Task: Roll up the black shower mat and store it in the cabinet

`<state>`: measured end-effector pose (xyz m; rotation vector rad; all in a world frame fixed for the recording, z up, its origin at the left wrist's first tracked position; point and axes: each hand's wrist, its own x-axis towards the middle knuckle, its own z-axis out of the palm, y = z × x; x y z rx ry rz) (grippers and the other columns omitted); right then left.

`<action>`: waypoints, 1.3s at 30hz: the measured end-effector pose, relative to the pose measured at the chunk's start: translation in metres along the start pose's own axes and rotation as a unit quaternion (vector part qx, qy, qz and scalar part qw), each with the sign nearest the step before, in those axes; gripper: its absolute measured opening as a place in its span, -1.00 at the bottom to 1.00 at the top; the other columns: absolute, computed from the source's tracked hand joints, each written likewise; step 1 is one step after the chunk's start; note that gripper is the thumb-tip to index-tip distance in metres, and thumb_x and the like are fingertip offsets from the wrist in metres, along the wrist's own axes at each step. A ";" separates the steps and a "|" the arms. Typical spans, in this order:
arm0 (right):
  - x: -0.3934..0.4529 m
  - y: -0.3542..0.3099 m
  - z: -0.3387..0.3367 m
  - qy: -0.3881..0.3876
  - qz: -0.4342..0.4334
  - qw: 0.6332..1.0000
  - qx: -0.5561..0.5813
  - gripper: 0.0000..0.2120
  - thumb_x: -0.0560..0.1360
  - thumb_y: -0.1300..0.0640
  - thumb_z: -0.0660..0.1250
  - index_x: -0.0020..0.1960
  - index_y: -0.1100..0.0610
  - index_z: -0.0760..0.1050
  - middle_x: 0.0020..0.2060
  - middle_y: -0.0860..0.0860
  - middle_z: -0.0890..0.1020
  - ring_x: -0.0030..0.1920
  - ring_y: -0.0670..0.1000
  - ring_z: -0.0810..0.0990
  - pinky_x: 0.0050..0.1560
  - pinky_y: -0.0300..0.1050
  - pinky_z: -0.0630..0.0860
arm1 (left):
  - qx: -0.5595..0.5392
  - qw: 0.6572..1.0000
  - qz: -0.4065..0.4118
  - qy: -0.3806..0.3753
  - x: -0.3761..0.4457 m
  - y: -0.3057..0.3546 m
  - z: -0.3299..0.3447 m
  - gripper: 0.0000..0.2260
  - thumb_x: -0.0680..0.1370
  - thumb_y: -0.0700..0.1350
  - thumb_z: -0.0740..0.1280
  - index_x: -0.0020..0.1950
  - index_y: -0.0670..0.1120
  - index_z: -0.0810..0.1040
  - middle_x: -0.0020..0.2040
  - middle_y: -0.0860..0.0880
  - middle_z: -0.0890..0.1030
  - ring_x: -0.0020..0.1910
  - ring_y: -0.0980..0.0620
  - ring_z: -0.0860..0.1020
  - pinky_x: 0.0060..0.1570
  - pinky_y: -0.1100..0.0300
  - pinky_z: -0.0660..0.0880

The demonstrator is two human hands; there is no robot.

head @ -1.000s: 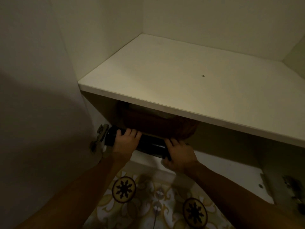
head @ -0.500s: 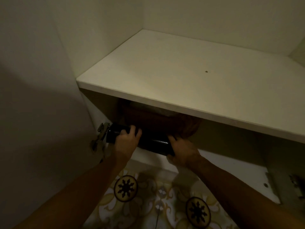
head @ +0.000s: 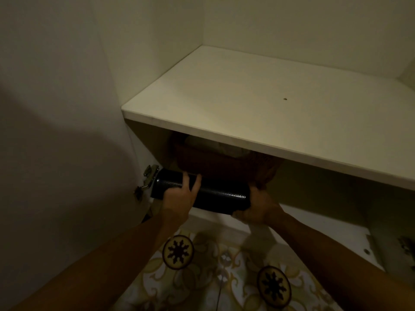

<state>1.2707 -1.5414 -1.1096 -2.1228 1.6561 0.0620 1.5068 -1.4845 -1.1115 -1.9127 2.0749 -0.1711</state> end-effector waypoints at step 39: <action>-0.028 -0.002 0.011 0.015 0.117 0.989 0.087 0.17 0.14 -0.25 0.67 0.51 -0.02 0.04 0.44 0.15 0.27 0.43 0.26 0.31 0.35 0.19 0.46 | -0.075 0.985 0.056 0.148 -0.005 -0.009 0.030 -0.17 0.42 0.22 0.22 0.64 0.08 -0.01 0.65 -0.02 0.00 0.59 -0.20 0.02 0.45 -0.18 0.18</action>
